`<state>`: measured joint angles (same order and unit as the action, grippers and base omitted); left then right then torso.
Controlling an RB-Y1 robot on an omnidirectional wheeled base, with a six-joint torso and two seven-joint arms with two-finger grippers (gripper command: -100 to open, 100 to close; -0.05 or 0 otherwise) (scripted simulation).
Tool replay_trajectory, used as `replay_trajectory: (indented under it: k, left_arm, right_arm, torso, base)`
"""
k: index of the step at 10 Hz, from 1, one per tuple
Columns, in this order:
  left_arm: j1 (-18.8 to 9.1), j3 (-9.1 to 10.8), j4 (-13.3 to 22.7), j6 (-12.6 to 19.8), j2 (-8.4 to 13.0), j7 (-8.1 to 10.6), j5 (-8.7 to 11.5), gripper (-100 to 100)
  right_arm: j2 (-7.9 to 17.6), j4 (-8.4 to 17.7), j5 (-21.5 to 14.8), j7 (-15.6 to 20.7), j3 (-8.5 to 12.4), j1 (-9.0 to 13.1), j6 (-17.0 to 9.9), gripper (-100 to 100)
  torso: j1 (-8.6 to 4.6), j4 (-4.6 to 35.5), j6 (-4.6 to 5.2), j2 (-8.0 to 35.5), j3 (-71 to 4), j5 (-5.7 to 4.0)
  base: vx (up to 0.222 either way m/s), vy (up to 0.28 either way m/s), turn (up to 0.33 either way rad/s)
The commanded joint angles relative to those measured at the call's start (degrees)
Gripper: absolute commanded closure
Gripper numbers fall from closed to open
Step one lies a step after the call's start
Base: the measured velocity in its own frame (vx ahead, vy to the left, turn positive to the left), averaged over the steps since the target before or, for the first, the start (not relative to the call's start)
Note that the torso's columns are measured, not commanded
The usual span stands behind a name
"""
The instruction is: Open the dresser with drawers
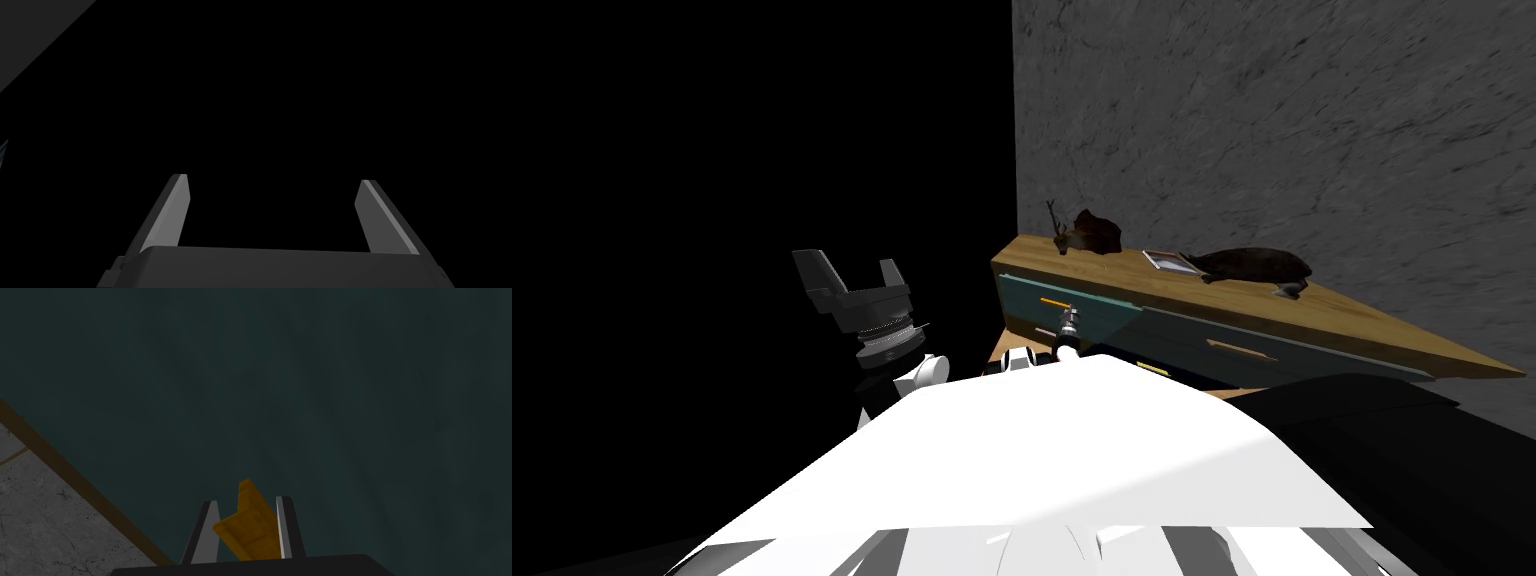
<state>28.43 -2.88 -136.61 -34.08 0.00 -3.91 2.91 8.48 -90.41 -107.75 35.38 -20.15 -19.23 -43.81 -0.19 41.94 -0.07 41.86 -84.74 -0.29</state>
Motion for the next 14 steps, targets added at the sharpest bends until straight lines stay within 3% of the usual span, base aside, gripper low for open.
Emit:
replay_trajectory:
  k: [1,3,6,7,11,12,13,14]
  left_arm:
    - [0.0,0.0,0.0,0.0,0.0,0.0,0.0,0]
    - [0.0,0.0,0.0,0.0,0.0,0.0,0.0,0]
    - [-0.03,-0.01,0.01,0.01,-0.01,0.0,0.0,0]
    - [-0.03,-0.01,0.01,0.01,-0.01,0.0,0.0,0]
    - [-0.03,-0.01,0.01,0.01,-0.01,0.0,0.0,0]
    - [-0.03,-0.01,0.01,0.01,-0.01,0.0,0.0,0]
    - [-0.02,-0.01,0.01,0.01,-0.01,0.0,0.0,0]
    - [-0.01,0.0,0.0,0.0,0.0,0.0,0.0,0]
  right_arm:
    - [-3.45,-1.34,-4.64,-0.55,0.87,-3.51,2.13,100]
    - [-3.18,-1.45,-5.07,-0.36,0.89,-2.95,1.68,100]
    - [-4.35,-3.87,-6.05,1.98,-0.41,-5.16,2.95,100]
    - [-4.04,-3.59,-5.93,1.52,0.12,-4.5,2.46,100]
    - [-4.83,-4.53,-7.05,2.1,-1.57,-6.39,2.57,100]
    - [-4.72,-4.57,-6.97,2.1,-1.2,-6.14,2.31,100]
    - [-6.02,-7.32,-6.57,4.89,-1.83,-7.74,3.93,-100]
    - [-6.02,-7.33,-6.57,4.89,-1.83,-7.74,3.93,-100]
  torso:
    - [0.02,0.0,-0.12,0.01,0.01,-0.02]
    - [-0.03,0.06,0.0,0.11,0.05,0.04]
    - [0.33,0.23,-0.04,0.67,0.4,0.14]
    - [0.29,0.23,-0.07,0.46,0.26,0.17]
    - [0.22,0.27,-0.04,0.4,0.2,0.21]
    - [0.29,0.25,-0.07,0.38,0.18,0.19]
    - [0.13,0.31,0.0,0.1,-0.01,0.28]
    - [0.01,0.27,0.06,0.01,-0.09,0.26]
  base:
    - [0.05,-0.027,-0.07]
    - [0.027,-0.016,-0.018]
    - [-0.144,0.063,-0.026]
    - [-0.081,0.041,-0.008]
    - [-0.169,0.076,-0.014]
    - [-0.093,0.045,-0.008]
    - [-0.014,-0.008,-0.067]
    - [0.012,-0.024,-0.044]
